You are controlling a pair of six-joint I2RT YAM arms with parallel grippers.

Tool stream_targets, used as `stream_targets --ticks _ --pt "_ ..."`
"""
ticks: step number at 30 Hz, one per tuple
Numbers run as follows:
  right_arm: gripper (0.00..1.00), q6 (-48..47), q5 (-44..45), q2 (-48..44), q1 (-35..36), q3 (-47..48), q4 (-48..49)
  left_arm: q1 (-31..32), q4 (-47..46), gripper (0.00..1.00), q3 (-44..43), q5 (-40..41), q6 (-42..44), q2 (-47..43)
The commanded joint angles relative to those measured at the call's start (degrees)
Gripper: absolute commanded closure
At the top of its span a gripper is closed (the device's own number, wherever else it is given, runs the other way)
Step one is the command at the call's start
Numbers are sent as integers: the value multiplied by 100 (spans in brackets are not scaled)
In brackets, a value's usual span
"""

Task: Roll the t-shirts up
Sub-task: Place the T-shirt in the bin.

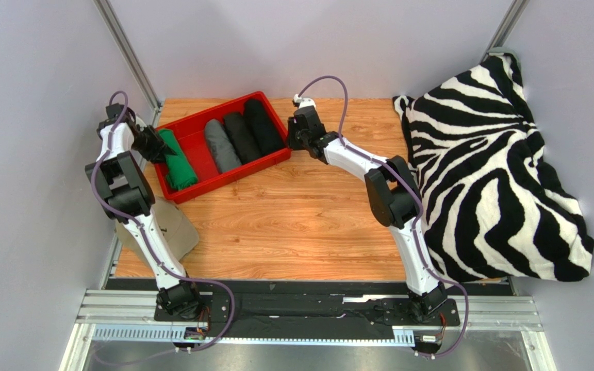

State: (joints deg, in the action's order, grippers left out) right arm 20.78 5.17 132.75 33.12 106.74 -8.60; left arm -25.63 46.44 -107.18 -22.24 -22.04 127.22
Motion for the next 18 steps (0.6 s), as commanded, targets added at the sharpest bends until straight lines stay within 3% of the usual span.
stream_targets --ticks 1,5,10,18 --pt "100 172 1012 -56 -386 -21 -766 -179 -109 51 48 835 209 -435" --pt "100 172 986 -65 -386 5 -792 -144 -47 20 39 1002 218 -531" --pt "100 181 968 -82 -386 -13 -801 -127 -47 16 127 1047 192 -733" --pt "100 216 889 -74 -386 -4 -801 172 -117 20 170 870 148 -1163"
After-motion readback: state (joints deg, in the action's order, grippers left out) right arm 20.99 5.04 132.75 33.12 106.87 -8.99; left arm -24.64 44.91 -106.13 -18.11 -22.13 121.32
